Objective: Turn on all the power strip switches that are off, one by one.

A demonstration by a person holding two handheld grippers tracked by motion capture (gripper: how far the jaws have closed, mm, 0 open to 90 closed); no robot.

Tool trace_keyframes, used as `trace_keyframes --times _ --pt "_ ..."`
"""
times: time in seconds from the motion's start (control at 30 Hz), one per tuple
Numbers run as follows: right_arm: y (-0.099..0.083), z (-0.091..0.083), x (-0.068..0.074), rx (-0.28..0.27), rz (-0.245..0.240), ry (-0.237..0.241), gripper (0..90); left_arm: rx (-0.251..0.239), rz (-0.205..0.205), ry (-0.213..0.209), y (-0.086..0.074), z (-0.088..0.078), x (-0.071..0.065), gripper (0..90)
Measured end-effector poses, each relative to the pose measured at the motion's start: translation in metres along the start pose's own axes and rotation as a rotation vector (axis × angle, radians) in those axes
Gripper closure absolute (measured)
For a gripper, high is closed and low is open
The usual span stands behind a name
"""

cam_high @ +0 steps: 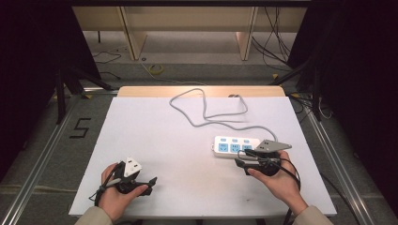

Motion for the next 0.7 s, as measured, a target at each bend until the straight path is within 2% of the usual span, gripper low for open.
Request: trace_keyframes --times 0.3,0.47,0.7 --pt "-0.013 -0.010 0.005 -0.046 0.009 0.004 42.2 0.003 -0.005 0.001 0.000 0.001 0.002 10.2" --pt "-0.018 -0.007 0.009 -0.033 0.003 0.015 42.2 0.001 -0.005 0.001 0.000 0.000 0.002 10.2" --pt "-0.019 -0.007 0.008 -0.035 0.004 0.016 41.9 0.003 -0.007 -0.003 0.000 0.001 0.003 10.2"
Point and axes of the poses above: each handheld gripper's, and its own axes: z roughly forward along the jaws, y roughly out of its top, x roughly to its left, the point moved 8 cm from there along z, roughly forward along the jaws, and after that the axes turned 8 degrees about x, right-handed, at the moved point
